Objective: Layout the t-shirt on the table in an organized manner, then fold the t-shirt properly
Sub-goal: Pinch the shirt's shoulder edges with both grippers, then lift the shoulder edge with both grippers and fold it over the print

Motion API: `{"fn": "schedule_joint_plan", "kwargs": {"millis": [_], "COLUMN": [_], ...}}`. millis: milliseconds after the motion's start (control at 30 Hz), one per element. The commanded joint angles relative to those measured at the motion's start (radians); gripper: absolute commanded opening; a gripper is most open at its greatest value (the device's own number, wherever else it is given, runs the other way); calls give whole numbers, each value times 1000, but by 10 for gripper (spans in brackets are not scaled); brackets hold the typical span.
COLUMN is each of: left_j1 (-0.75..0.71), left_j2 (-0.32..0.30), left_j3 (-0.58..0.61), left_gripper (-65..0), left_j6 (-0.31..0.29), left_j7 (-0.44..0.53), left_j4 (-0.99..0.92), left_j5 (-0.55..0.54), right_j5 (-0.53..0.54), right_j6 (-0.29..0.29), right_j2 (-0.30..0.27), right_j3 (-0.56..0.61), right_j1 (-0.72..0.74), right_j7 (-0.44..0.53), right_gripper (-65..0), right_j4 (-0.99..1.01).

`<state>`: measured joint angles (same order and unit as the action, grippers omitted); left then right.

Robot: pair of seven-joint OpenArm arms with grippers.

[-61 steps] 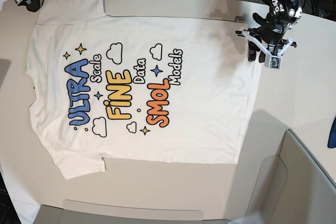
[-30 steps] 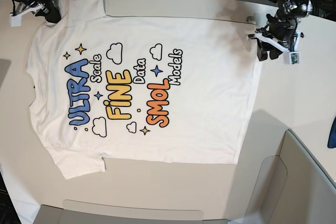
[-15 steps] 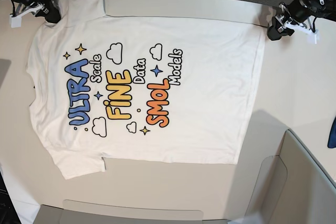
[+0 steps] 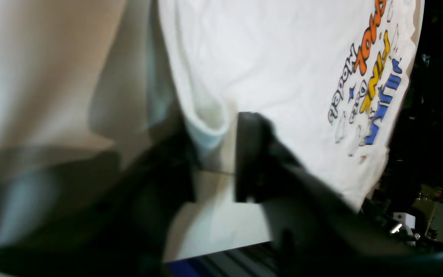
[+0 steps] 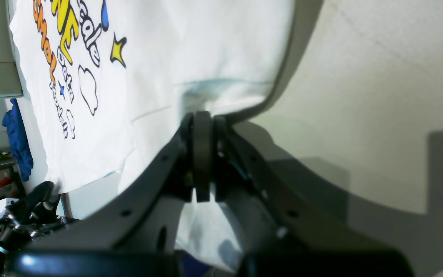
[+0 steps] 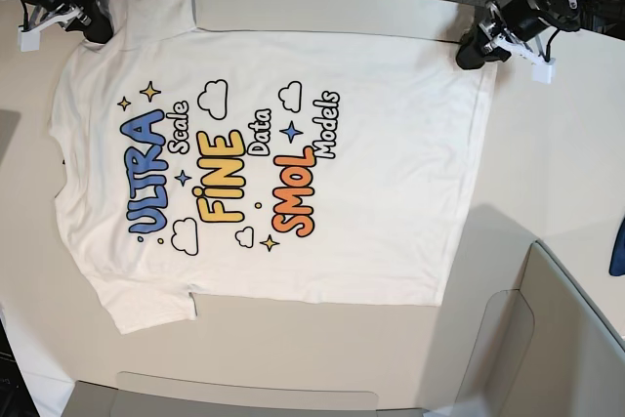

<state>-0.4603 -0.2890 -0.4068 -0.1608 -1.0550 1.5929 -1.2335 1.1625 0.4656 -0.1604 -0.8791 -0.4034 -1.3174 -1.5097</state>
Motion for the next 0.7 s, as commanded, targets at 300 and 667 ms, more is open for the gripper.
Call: {"fn": "schedule_joint_plan", "kwargs": {"millis": [300,667], "left_j1": [30,31], "left_j2": [-29,-32], "left_j3": [4,4], "left_gripper": [-650,-650], "left_j6": [8,8], "left_j7": [-28,-31], "left_j4": [93,194], "left_j5": [22,16], "right_j5": [-134,-129], "right_j6": [-9,-9], "right_j2": [-37,-38], "right_j3": [-1,-4], "right_j1": [-84,-114], "right_j7": [-46,-46], "right_gripper": [-650,-650], "right_j4": [-196,-335]}}
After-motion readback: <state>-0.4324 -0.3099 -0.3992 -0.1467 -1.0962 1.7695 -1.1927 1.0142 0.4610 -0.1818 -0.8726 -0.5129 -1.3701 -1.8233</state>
